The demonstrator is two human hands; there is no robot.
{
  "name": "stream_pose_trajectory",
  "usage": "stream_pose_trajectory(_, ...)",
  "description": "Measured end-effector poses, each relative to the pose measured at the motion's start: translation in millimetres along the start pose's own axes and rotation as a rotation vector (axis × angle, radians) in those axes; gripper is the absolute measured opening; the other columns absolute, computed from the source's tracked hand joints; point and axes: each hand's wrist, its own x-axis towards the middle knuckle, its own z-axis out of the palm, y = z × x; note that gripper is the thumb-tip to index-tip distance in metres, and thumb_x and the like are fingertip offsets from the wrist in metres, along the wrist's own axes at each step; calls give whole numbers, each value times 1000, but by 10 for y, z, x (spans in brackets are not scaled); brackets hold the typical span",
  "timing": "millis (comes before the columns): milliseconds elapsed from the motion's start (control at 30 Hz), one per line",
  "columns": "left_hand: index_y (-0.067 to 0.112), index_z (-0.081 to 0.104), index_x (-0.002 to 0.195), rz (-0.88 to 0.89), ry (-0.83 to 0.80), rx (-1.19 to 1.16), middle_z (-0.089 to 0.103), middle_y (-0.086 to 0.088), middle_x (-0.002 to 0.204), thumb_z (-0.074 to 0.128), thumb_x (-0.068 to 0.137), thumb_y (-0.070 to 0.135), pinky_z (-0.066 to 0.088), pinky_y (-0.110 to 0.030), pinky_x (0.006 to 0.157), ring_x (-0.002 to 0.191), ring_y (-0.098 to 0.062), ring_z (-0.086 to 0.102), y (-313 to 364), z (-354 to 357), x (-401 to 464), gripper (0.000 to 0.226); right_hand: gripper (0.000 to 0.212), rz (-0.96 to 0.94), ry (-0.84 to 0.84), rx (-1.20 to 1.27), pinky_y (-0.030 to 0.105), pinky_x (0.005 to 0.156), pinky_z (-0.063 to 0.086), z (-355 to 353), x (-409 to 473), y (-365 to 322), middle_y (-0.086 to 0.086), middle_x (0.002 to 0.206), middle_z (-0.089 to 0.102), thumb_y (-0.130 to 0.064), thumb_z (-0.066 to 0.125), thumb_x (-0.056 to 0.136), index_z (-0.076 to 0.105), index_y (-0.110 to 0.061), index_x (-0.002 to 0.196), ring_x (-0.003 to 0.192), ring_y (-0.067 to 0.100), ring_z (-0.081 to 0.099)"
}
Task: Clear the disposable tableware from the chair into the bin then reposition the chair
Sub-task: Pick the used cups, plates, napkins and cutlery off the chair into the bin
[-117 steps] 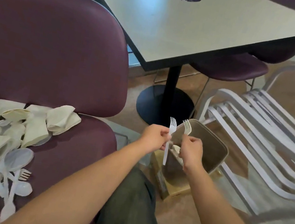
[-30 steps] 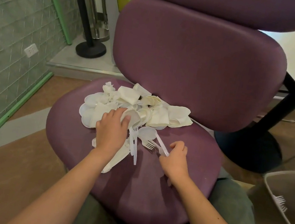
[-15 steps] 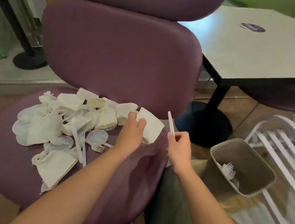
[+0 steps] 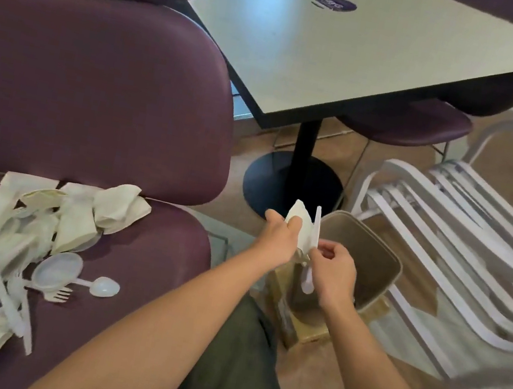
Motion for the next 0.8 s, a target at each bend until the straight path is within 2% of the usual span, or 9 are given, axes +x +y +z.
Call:
stream_pose_trajectory(133,10,32,114,-17,-58,9,46,-15,126,41,95,31,47,-50,96,113,-35,50,86,381,226,30,18,15,69,-47,28,77,43,-236,314,137,0,97,64,-14,62,90,63,-12,107,88,16,57)
stream_pose_trajectory(300,7,38,127,-59,-57,124,49,-15,133,55,89,47,43,-48,100,120,-36,50,53,775,518,58,19,74,89,-213,28,72,41,-408,724,359,7,99,68,-14,61,91,65,-9,109,86,23,61)
stream_pose_trajectory(367,7,37,134,-77,-66,216,46,-14,139,56,89,52,39,-45,105,127,-35,46,33,901,581,66,12,80,26,-347,30,72,45,-425,847,476,12,98,70,-17,59,92,68,-12,99,85,28,63)
stream_pose_trajectory(400,7,35,139,-89,-88,262,43,-14,144,55,89,55,36,-43,108,131,-34,42,27,969,614,72,13,75,-23,-431,33,75,49,-436,896,534,15,99,69,-22,58,92,68,-15,94,86,30,63)
stream_pose_trajectory(433,8,32,145,-100,-115,293,38,-14,149,52,88,60,33,-42,111,135,-33,38,27,1013,625,79,18,71,-65,-515,37,82,51,-436,926,582,17,106,67,-27,55,92,69,-16,96,93,32,62)
stream_pose_trajectory(500,12,24,151,-90,-151,292,33,-11,154,48,88,65,29,-43,114,140,-32,34,25,1047,648,86,35,45,-110,-618,40,97,45,-432,931,609,17,119,61,-31,52,92,65,-14,120,111,35,54)
stream_pose_trajectory(600,15,30,149,-19,-144,205,42,-9,149,47,92,59,34,-42,111,134,-30,42,30,971,667,74,43,-19,-137,-595,40,103,40,-392,853,536,14,130,54,-26,52,93,55,-14,135,121,34,47)
stream_pose_trajectory(700,14,46,139,59,-110,132,54,-8,137,45,97,48,40,-36,103,124,-27,51,29,756,608,53,43,-56,-163,-526,43,103,43,-288,754,452,12,131,57,-24,54,91,56,-14,132,120,31,51)
stream_pose_trajectory(800,18,60,124,120,-58,102,62,-2,125,47,98,37,40,-28,90,115,-21,55,-29,423,509,35,40,-115,-186,-480,44,105,42,-120,599,302,9,129,60,-21,56,90,59,-16,130,120,28,52)
